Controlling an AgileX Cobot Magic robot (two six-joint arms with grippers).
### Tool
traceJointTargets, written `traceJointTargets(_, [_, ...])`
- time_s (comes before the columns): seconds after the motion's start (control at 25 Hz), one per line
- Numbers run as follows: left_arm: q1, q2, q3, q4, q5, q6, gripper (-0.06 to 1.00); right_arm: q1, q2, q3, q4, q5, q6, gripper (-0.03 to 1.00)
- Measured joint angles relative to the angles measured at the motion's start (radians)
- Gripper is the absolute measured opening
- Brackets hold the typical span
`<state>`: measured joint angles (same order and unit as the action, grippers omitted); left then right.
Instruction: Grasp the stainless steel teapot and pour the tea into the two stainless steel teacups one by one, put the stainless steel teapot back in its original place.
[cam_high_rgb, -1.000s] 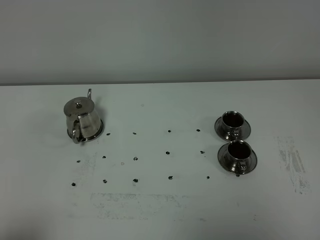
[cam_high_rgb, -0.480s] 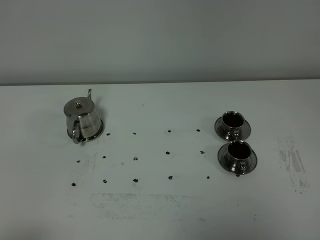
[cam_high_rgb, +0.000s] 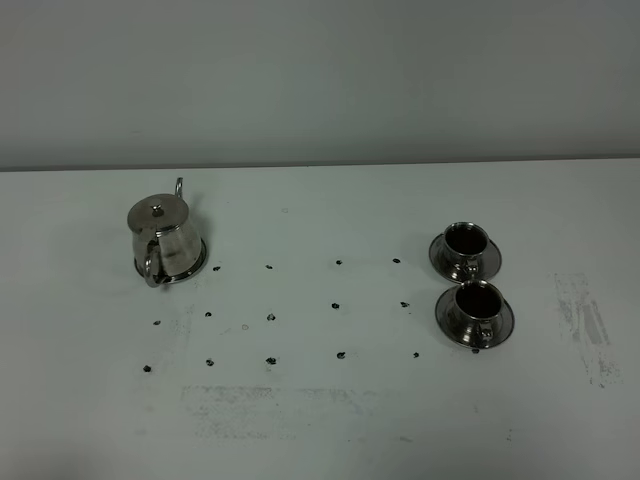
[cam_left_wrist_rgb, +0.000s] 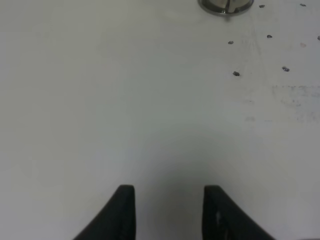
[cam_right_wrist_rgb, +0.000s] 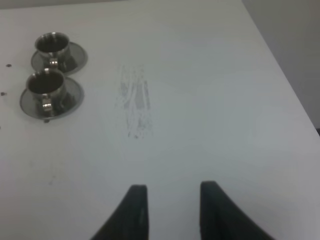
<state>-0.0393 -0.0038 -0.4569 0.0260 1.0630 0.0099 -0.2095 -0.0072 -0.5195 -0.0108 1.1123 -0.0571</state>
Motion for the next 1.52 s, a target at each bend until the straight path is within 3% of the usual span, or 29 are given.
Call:
traceJointTargets(0.6, [0.0,0.0,0.0,0.0,0.0,0.001,0.34,0.006,0.0,0.0,0.0,0.0,0.0,0.24])
traceJointTargets(0.92, [0.01,0.0,0.0,0.0,0.0,0.001,0.34,0.182,0.0,0.0,0.011,0.0,0.0,0.24])
traceJointTargets(1.52, [0.012,0.0,0.0,0.001,0.0,0.001,0.34,0.187,0.0,0.0,0.016,0.0,0.0,0.24])
